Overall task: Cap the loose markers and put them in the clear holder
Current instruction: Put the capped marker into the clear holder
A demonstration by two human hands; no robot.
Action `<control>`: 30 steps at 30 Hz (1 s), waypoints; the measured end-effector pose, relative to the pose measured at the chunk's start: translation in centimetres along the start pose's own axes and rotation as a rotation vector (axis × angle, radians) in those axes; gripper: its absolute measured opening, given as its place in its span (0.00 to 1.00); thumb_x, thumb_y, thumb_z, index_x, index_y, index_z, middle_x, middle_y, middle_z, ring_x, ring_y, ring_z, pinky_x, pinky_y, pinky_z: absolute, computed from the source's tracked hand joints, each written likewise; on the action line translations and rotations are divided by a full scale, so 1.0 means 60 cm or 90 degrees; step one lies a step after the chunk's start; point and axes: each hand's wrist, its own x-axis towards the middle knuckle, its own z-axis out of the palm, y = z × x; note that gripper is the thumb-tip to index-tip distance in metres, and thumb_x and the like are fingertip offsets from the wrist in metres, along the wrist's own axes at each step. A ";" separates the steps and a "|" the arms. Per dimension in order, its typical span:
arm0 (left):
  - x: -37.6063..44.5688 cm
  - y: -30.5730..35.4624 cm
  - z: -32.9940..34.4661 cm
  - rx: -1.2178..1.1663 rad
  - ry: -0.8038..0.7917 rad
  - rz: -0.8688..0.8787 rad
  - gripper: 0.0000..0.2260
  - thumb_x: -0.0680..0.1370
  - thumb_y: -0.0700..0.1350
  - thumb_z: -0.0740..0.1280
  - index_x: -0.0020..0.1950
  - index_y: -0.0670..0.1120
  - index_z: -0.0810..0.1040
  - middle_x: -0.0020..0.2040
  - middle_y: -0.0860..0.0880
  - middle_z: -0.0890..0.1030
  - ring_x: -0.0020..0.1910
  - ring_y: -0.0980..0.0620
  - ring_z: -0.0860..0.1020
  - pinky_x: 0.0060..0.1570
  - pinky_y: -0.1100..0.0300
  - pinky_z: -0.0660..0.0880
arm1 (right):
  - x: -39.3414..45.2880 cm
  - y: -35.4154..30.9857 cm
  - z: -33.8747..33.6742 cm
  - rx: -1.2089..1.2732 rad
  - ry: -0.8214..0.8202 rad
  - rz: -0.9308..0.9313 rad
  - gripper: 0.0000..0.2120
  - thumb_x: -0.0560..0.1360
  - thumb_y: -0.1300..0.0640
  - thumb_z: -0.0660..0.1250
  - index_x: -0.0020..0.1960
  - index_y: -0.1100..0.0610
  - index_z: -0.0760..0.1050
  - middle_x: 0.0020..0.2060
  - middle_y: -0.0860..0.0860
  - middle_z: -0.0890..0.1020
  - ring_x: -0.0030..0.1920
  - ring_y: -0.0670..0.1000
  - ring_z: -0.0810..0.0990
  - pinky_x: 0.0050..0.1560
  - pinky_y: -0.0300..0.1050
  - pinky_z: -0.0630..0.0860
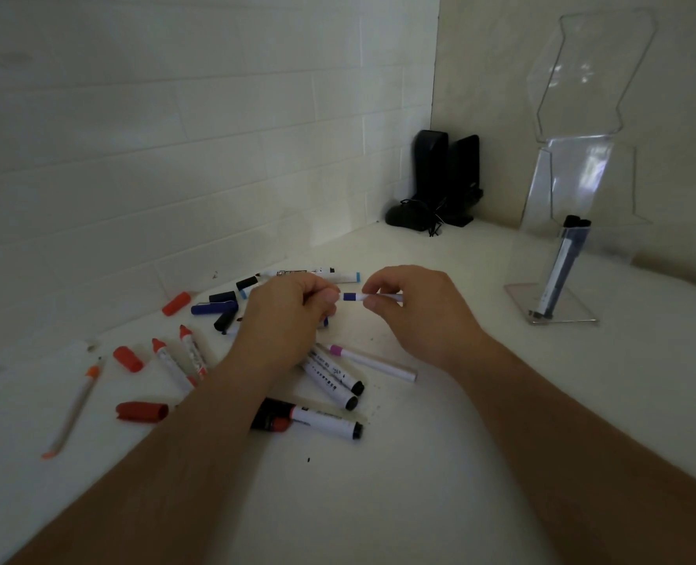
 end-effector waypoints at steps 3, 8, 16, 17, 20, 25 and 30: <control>-0.002 0.004 0.003 0.001 0.013 -0.004 0.06 0.80 0.46 0.68 0.52 0.53 0.84 0.42 0.56 0.84 0.41 0.60 0.80 0.40 0.70 0.70 | 0.004 0.002 0.001 0.038 -0.007 0.026 0.04 0.78 0.51 0.71 0.53 0.46 0.84 0.44 0.44 0.83 0.45 0.44 0.80 0.44 0.36 0.70; 0.001 0.010 0.005 0.011 0.025 0.002 0.06 0.80 0.44 0.68 0.51 0.53 0.84 0.43 0.53 0.85 0.42 0.58 0.80 0.36 0.75 0.68 | 0.002 -0.001 0.001 0.074 -0.010 0.037 0.02 0.78 0.52 0.72 0.48 0.46 0.83 0.40 0.44 0.84 0.41 0.46 0.80 0.42 0.40 0.73; -0.013 0.009 0.023 0.021 0.007 0.081 0.05 0.76 0.44 0.74 0.46 0.55 0.82 0.40 0.62 0.80 0.40 0.72 0.76 0.41 0.81 0.67 | -0.012 -0.008 -0.003 -0.107 0.007 -0.002 0.07 0.78 0.39 0.67 0.52 0.39 0.81 0.46 0.38 0.84 0.53 0.47 0.79 0.60 0.55 0.72; -0.014 0.010 0.022 0.011 0.012 0.079 0.05 0.75 0.46 0.74 0.45 0.55 0.81 0.40 0.61 0.81 0.41 0.71 0.77 0.40 0.80 0.68 | -0.014 -0.013 -0.006 -0.146 0.025 -0.013 0.09 0.79 0.38 0.65 0.54 0.38 0.80 0.47 0.38 0.84 0.54 0.48 0.78 0.60 0.54 0.69; -0.018 0.017 0.011 -0.026 0.050 0.080 0.06 0.75 0.51 0.74 0.46 0.54 0.79 0.39 0.59 0.81 0.41 0.66 0.78 0.39 0.75 0.70 | -0.021 -0.033 -0.020 -0.244 0.066 -0.049 0.10 0.82 0.39 0.60 0.59 0.35 0.78 0.48 0.40 0.84 0.58 0.50 0.74 0.66 0.59 0.63; -0.031 0.040 0.006 -0.085 0.010 0.179 0.04 0.77 0.51 0.71 0.52 0.58 0.81 0.44 0.61 0.83 0.45 0.65 0.80 0.44 0.70 0.74 | -0.041 -0.055 -0.072 -0.372 0.009 -0.125 0.08 0.84 0.46 0.59 0.59 0.39 0.76 0.44 0.44 0.80 0.57 0.52 0.72 0.62 0.58 0.64; -0.049 0.055 0.009 -0.032 -0.097 0.419 0.23 0.81 0.43 0.66 0.74 0.62 0.69 0.69 0.65 0.74 0.68 0.68 0.70 0.68 0.70 0.63 | -0.059 -0.038 -0.194 -0.261 0.221 -0.126 0.06 0.83 0.53 0.65 0.50 0.49 0.79 0.36 0.45 0.77 0.39 0.48 0.74 0.40 0.46 0.69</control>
